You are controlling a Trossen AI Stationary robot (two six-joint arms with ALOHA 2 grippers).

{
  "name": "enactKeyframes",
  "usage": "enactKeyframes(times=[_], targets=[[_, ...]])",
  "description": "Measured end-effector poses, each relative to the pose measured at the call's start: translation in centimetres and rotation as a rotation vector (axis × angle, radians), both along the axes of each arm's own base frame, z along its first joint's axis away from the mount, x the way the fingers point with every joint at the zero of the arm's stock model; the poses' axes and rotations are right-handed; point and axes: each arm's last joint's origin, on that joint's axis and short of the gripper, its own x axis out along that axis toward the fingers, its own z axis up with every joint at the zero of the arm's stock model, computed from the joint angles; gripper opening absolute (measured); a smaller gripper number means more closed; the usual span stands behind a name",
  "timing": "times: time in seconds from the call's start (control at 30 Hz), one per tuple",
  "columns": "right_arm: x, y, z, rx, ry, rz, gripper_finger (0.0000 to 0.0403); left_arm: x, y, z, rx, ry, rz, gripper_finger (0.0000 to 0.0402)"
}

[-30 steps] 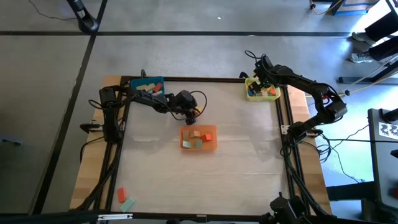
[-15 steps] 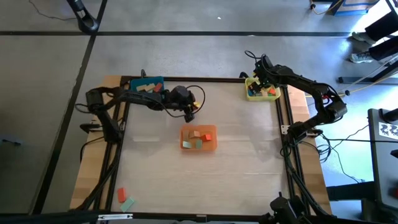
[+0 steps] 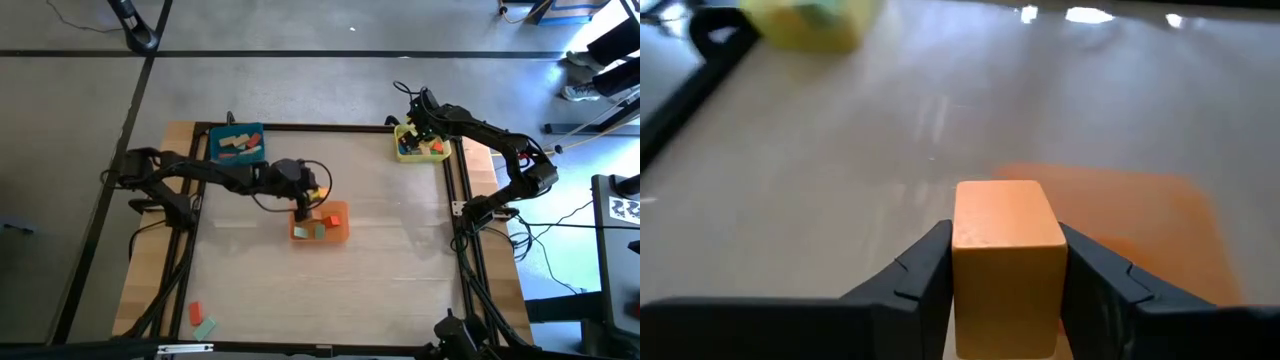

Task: Sort blocks by size
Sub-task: Put the yellow triangular block into the orange bin, then put the blue rectangular block into the blue bin

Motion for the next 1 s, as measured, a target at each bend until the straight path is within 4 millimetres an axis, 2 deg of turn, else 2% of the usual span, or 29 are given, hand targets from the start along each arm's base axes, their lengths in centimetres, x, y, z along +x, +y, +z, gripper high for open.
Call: enactKeyframes(times=[0.2, 0.4, 0.63, 0.8, 1.0], targets=[[0.0, 0.0, 0.0, 0.004, -0.005, 0.009, 0.0303, 0.7, -2.3, -1.4, -0.028, 0.046, -0.054, 0.0136], [0.0, 0.0, 0.0, 0.003, -0.006, 0.009, 0.0303, 1.2, -3.3, -3.0, -0.030, 0.096, -0.087, 0.0141], [0.1, 0.0, 0.0, 0.005, -0.009, 0.002, 0.0303, 1.1, -3.3, -3.0, -0.053, 0.092, -0.067, 0.0206], [0.0, 0.0, 0.0, 0.006, -0.010, 0.000, 0.0303, 0.6, -3.4, -1.8, -0.027, 0.082, -0.091, 0.0242], [0.0, 0.0, 0.0, 0.006, -0.010, 0.000, 0.0303, -1.9, -5.1, 1.6, -0.029, 0.154, -0.139, 0.0246]])
